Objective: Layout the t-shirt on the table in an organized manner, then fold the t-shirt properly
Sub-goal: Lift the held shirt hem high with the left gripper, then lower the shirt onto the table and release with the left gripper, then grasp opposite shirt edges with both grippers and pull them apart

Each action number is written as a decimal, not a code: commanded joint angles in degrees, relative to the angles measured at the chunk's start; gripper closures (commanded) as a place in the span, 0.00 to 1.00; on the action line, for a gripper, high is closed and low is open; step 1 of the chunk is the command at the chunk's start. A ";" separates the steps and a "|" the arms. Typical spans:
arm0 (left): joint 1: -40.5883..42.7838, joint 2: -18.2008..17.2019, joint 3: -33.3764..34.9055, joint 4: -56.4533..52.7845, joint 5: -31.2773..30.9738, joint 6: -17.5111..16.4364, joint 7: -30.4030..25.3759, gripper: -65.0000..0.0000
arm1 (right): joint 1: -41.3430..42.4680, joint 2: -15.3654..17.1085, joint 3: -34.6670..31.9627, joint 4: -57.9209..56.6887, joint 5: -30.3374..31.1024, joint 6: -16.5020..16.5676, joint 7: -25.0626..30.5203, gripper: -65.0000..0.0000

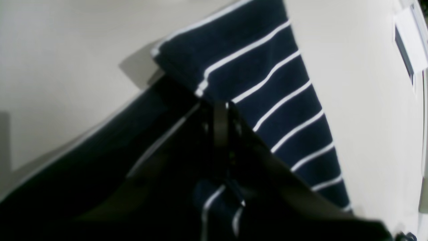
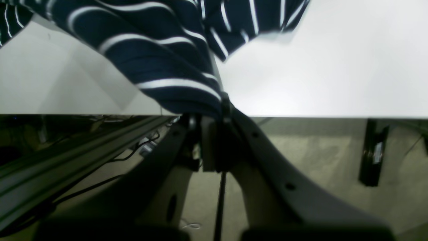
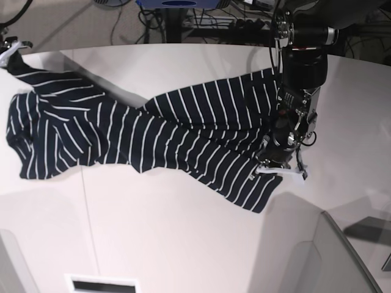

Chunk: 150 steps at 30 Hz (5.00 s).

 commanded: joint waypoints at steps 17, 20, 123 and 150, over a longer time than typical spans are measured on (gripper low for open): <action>-14.63 -8.65 15.37 15.85 -0.50 -0.02 8.08 1.00 | 15.87 13.98 -0.41 -1.75 0.65 0.08 0.29 1.00; -17.00 -9.89 15.37 16.02 -0.50 -0.02 8.17 1.00 | 21.76 16.53 -0.85 -2.01 0.65 0.08 -2.00 1.00; 32.14 -18.85 -11.01 55.06 16.82 -0.20 23.73 0.35 | 7.61 -4.30 5.65 3.88 -0.84 -3.83 -4.11 0.32; 17.64 -10.76 10.44 20.77 38.01 0.07 6.24 1.00 | 20.45 7.30 -15.36 -42.63 -0.75 -10.08 16.46 0.99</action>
